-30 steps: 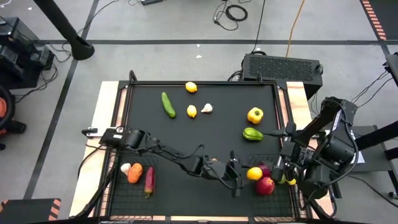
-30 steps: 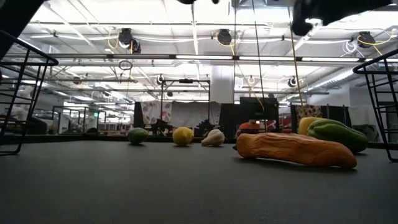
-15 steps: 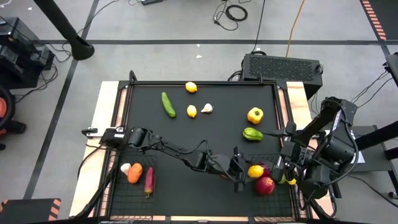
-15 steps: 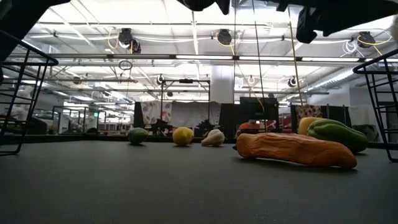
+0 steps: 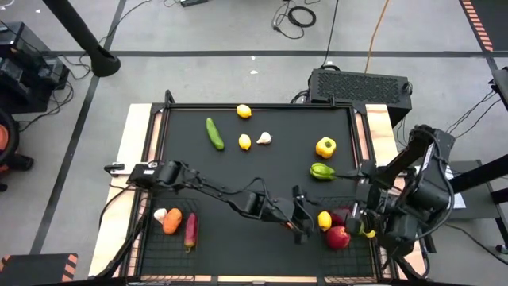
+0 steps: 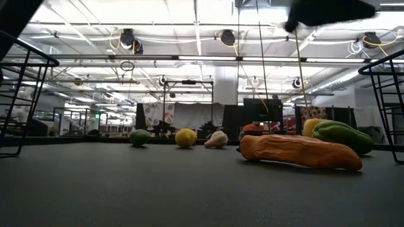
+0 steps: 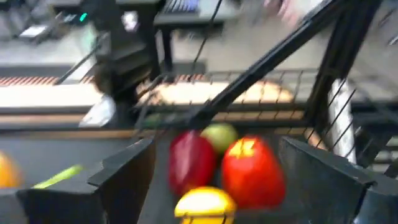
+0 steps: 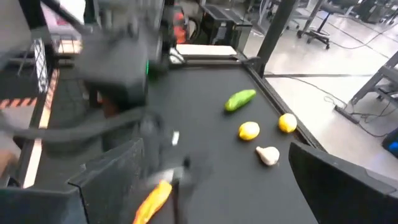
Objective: Sort produce into baskets
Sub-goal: Put the bottom lemon into the bottom right basket
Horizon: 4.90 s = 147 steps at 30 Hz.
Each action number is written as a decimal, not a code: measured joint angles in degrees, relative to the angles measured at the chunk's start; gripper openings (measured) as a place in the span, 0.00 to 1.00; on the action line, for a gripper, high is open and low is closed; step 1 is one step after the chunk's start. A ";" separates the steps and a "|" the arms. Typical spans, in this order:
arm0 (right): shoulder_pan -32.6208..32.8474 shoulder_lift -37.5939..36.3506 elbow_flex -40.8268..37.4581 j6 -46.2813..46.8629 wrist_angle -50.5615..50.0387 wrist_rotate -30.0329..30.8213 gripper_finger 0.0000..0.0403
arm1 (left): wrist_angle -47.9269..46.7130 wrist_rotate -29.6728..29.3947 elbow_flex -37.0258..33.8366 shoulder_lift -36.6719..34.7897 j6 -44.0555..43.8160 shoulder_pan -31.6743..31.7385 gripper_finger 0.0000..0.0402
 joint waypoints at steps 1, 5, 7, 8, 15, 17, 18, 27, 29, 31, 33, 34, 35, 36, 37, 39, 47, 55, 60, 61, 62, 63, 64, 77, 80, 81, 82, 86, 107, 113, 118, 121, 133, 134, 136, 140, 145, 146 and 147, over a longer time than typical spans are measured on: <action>0.36 0.62 0.00 0.93 -0.68 -0.10 0.97 | -4.80 -1.66 0.08 -1.68 -0.42 -0.23 0.86; 1.24 3.40 0.00 5.30 -4.40 0.90 0.97 | -25.33 -7.62 0.12 -6.68 -2.67 -1.07 0.86; 1.38 4.96 0.00 8.94 -6.93 2.36 0.97 | -33.59 -10.83 0.08 -8.22 -3.53 -1.31 0.86; 1.34 5.76 0.00 11.06 -8.17 2.97 0.97 | -38.12 -12.72 0.06 -9.12 -4.17 -1.33 0.85; -7.18 10.41 -0.37 12.33 -8.97 -0.91 0.97 | -68.26 -28.64 0.00 -13.45 -14.80 -0.61 0.74; -10.90 11.22 -0.44 8.51 -8.88 -1.26 0.97 | -74.37 -31.19 -0.22 -14.55 -18.12 -0.57 0.71; -12.55 11.30 -0.53 6.36 -8.91 -1.32 0.97 | -76.90 -31.97 -1.01 -15.25 -19.51 -0.52 0.69; -30.17 10.52 -0.46 -19.56 1.50 -3.34 0.97 | -71.85 -36.09 -19.50 -24.47 -28.31 -0.55 0.63; -35.26 10.52 -0.44 -27.61 6.22 -8.21 0.97 | -65.62 -31.05 -23.81 -26.25 -26.53 -1.06 0.63; -40.24 10.65 -0.74 -36.25 12.71 -13.30 0.97 | -60.80 -25.47 -27.57 -27.84 -23.24 -2.54 0.63; -45.19 10.65 -1.56 -45.14 20.15 -18.21 0.97 | -55.51 -22.39 -30.46 -29.00 -20.30 -4.27 0.63; -47.57 10.65 -2.10 -48.84 23.70 -21.62 0.97 | -54.97 -22.08 -31.62 -29.65 -18.94 -5.20 0.63; -50.00 10.65 -2.91 -52.27 27.73 -25.44 0.97 | -55.42 -22.11 -32.47 -30.39 -17.89 -5.95 0.63; -52.40 10.65 -3.89 -54.93 31.71 -29.48 0.97 | -55.50 -22.40 -32.93 -31.24 -17.70 -6.75 0.63; -54.63 10.67 -5.06 -57.06 35.64 -33.32 0.97 | -55.57 -23.45 -33.36 -32.60 -17.90 -7.53 0.63; -58.82 10.73 -8.12 -59.78 44.41 -40.29 0.97 | -57.78 -26.65 -34.07 -35.52 -18.83 -8.97 0.63; -67.92 18.15 -16.37 -59.25 68.78 -53.99 0.98 | -55.99 -40.06 -40.91 -51.49 -18.58 -10.54 0.63; -71.68 30.54 -16.39 -57.28 75.22 -55.52 0.99 | -50.70 -47.96 -46.64 -58.88 -14.33 -8.12 0.63; -72.75 34.43 -15.54 -53.53 77.08 -54.58 0.99 | -50.27 -47.92 -46.58 -59.11 -5.90 -7.19 0.63; -72.75 35.09 -14.95 -53.27 76.87 -53.71 0.99 | -50.43 -47.92 -46.58 -59.04 -5.84 -7.10 0.63; -72.75 35.78 -14.37 -53.12 76.78 -53.05 0.99 | -50.42 -47.93 -46.58 -59.04 -6.16 -7.04 0.63; -72.75 36.69 -13.67 -53.08 76.65 -52.73 0.99 | -50.33 -47.93 -46.58 -59.04 -6.99 -6.82 0.63; -72.75 37.54 -12.80 -52.74 76.62 -52.71 0.99 | -50.34 -47.92 -46.58 -59.04 -7.84 -6.69 0.63; -73.06 44.33 -6.47 -42.76 70.84 -49.71 0.99 | -50.58 -47.76 -46.58 -59.04 -11.95 -6.01 0.63; -73.06 44.28 -6.40 -42.43 70.00 -49.61 0.99 | -50.52 -47.75 -46.58 -59.04 -12.04 -6.01 0.63; -73.06 44.28 -6.40 -42.19 69.51 -49.60 0.98 | -50.45 -47.74 -46.58 -59.04 -12.05 -6.01 0.63; -73.06 44.28 -6.43 -41.87 69.14 -49.61 0.98 | -50.35 -47.74 -46.57 -59.04 -12.07 -6.01 0.63; -73.06 44.71 -6.37 -40.68 68.58 -49.41 0.96 | -50.29 -47.74 -46.56 -59.04 -12.63 -6.01 0.63; -72.40 45.03 -6.43 -43.12 66.11 -51.40 0.93 | -50.37 -47.26 -46.53 -59.04 -13.49 -6.01 0.63; -72.23 45.03 -6.43 -43.35 66.13 -54.48 0.79 | -50.38 -47.19 -46.53 -59.04 -13.50 -6.01 0.63; -72.25 45.03 -6.45 -43.49 66.14 -54.44 0.64 | -50.40 -44.95 -46.53 -59.04 -13.48 -6.01 0.63; -72.22 45.01 -6.44 -43.49 66.16 -54.41 0.58 | -50.41 -44.88 -46.53 -59.04 -13.48 -6.01 0.63; -72.16 44.82 -6.44 -43.29 65.91 -57.27 0.51 | -50.90 -44.73 -46.53 -59.04 -13.46 -6.01 0.63; -72.16 44.54 -6.45 -43.38 65.57 -58.48 0.51 | -50.90 -44.73 -46.53 -59.04 -13.47 -6.01 0.63; -72.16 43.76 -6.49 -43.88 64.84 -61.31 0.51 | -50.89 -44.70 -46.53 -59.04 -13.51 -6.01 0.63; -72.16 40.53 -6.49 -45.02 61.75 -67.52 0.51 | -50.88 -43.81 -46.53 -59.04 -13.53 -6.01 0.63; -71.06 35.59 -6.49 -46.22 54.30 -73.40 0.51 | -50.88 -42.43 -46.53 -59.04 -13.53 -6.01 0.63; -70.44 34.40 -6.49 -46.57 52.76 -74.00 0.51 | -50.88 -42.18 -46.53 -59.04 -13.51 -6.01 0.63; -69.63 33.07 -6.49 -46.87 50.59 -74.23 0.51 | -50.88 -41.80 -46.53 -59.04 -13.52 -6.01 0.63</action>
